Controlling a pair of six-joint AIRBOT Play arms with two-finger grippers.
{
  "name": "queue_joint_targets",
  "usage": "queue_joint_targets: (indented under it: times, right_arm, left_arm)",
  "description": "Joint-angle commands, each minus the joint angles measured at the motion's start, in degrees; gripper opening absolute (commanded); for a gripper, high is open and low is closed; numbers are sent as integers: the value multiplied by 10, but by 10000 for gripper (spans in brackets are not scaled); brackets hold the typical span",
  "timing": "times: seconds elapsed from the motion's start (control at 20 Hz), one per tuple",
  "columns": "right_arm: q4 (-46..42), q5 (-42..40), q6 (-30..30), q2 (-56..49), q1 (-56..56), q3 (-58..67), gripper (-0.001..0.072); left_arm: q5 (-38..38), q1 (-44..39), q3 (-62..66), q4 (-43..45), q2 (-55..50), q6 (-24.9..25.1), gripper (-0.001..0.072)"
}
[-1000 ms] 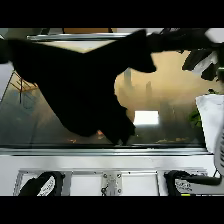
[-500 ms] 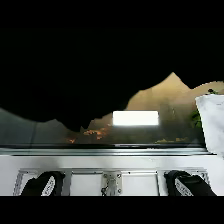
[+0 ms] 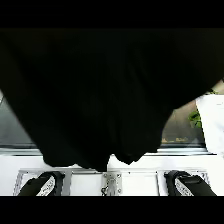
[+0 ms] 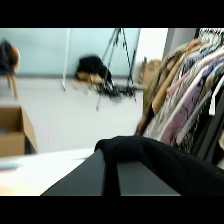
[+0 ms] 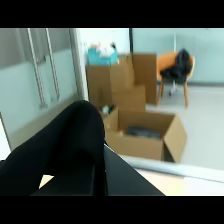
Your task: Fold the clothes and pants, and hang the long-sleeved shirts on hangers.
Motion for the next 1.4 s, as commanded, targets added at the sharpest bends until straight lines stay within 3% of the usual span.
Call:
queue_joint_targets:
  times: [0.0, 0.1, 0.3, 0.35, 0.4, 0.45, 0.5, 0.6, 0.7, 0.9, 1.15, 1.35]
  right_arm:
    - [-60, 74, 45, -85, 0, 0, 22]
    - [-122, 130, 64, -167, -10, 0, 22]
    - [-135, 195, 76, -336, -79, -1, 24]
    - [-135, 199, 93, -366, -101, -1, 28]
    - [-130, 208, 97, -390, -124, -1, 174]
    - [-125, 221, 99, -404, -145, -1, 502]
    - [-118, 237, 100, -410, -167, -1, 688]
    - [-118, 253, 79, -400, -193, -3, 687]
    - [-118, 261, 45, -368, -205, -13, 686]
    - [-98, 259, 28, -283, -200, -75, 685]
    - [-59, 244, 28, -197, -174, -181, 685]
    - [-59, 246, 29, -184, -135, -204, 685]
  left_arm:
    - [0, -9, -85, -27, -87, 2, 15]
    - [14, -33, -123, -25, -155, 4, 14]
    - [36, -111, -108, -21, -316, 33, 16]
    - [35, -125, -83, -22, -356, 32, 135]
    - [28, -134, -58, -21, -387, 32, 563]
    - [19, -136, -33, -21, -411, 21, 704]
    - [2, -132, -11, -17, -427, 8, 679]
    - [-54, -111, 19, 39, -436, -50, 679]
    - [-129, -88, -3, 120, -413, -76, 679]
    - [-162, -52, -243, 221, -288, -81, 679]
    - [-153, -8, -598, 212, -149, -83, 679]
    - [-81, -1, -780, 99, -88, -76, 679]
